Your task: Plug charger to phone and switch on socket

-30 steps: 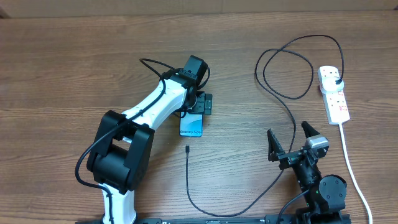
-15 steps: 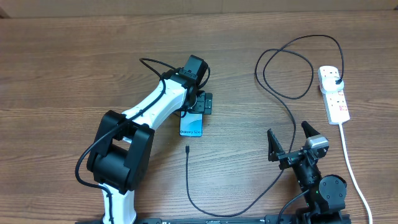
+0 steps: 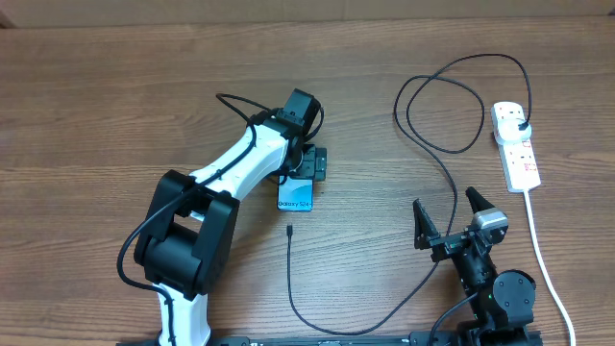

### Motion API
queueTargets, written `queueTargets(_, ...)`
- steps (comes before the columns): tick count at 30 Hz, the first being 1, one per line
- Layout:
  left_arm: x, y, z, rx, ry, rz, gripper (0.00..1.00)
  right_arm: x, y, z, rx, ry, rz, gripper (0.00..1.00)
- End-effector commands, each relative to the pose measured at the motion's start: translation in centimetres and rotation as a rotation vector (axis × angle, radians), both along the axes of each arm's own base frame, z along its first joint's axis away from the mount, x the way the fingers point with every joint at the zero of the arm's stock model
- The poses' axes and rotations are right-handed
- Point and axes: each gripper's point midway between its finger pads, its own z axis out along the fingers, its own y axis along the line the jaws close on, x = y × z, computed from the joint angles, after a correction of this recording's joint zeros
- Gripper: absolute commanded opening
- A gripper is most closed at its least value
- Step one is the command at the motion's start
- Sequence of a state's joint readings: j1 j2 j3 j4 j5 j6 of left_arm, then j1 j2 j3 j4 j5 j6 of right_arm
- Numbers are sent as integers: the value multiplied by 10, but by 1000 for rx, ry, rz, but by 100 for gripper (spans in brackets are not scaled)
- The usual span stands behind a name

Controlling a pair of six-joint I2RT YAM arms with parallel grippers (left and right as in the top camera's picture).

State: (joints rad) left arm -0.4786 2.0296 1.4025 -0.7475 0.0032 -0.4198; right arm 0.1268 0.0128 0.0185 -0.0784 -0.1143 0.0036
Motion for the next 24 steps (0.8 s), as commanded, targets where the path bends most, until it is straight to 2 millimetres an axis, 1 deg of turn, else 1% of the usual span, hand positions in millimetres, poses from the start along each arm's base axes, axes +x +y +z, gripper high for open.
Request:
queueTargets(1, -9, 3, -12, 24, 27, 7, 100, 0, -1, -2, -5, -4, -7, 100)
queueTargets(6, -12, 5, -14, 29, 36, 7, 100, 0, -1, -2, -5, -4, -7, 100)
queueTargets(24, -13, 6, -14, 38, 41, -11, 100, 0, -1, -2, -5, -4, -7, 100)
